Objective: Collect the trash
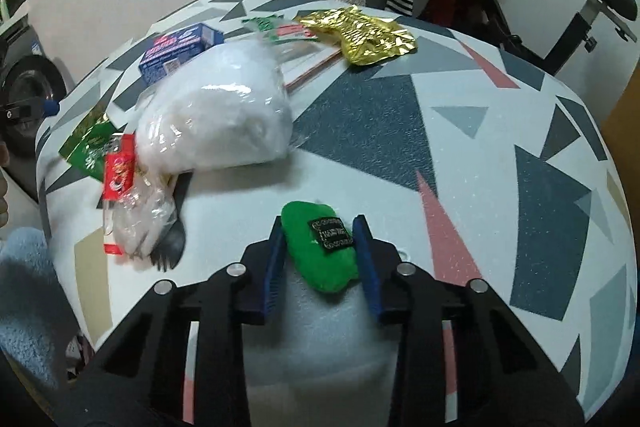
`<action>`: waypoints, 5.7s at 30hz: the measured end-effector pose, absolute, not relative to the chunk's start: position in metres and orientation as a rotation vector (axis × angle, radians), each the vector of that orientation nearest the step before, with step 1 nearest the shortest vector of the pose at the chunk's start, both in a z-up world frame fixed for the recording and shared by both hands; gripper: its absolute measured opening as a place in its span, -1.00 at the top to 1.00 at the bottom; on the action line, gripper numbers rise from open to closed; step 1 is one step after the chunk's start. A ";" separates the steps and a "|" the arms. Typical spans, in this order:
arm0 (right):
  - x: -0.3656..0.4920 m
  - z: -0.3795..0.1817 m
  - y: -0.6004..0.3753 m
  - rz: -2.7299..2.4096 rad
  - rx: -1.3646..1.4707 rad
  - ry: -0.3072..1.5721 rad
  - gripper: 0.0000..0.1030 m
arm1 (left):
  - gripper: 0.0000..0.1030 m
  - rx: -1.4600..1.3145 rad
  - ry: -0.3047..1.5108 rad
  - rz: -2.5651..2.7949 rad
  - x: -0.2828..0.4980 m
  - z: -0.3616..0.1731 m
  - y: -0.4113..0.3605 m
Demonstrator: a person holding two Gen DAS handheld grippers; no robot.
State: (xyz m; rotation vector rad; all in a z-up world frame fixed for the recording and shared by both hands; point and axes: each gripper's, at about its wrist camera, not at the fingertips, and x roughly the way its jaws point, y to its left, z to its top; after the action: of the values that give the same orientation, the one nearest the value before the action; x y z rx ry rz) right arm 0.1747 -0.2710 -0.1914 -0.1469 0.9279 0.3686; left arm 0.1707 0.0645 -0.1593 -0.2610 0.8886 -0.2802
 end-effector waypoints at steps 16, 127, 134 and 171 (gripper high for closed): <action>0.177 -0.190 -0.285 0.371 -0.054 0.909 0.38 | -0.89 0.243 0.807 -0.368 0.285 -0.149 0.028; -0.018 -0.255 -0.153 0.501 -0.159 1.054 0.36 | -0.88 -0.071 0.762 -0.339 -0.019 -0.200 0.053; -0.019 -0.259 -0.153 0.494 -0.170 1.068 0.34 | -0.88 -0.068 0.776 -0.347 -0.018 -0.204 0.051; -0.025 -0.227 -0.170 0.478 -0.118 0.936 -0.89 | -0.89 -0.036 0.766 -0.352 -0.022 -0.202 0.048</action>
State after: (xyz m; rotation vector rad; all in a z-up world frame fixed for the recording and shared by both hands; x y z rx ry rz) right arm -0.0248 -0.1701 -0.2274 -0.1178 0.9364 0.4778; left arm -0.0221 0.0477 -0.2018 -0.0364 0.7661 -0.3522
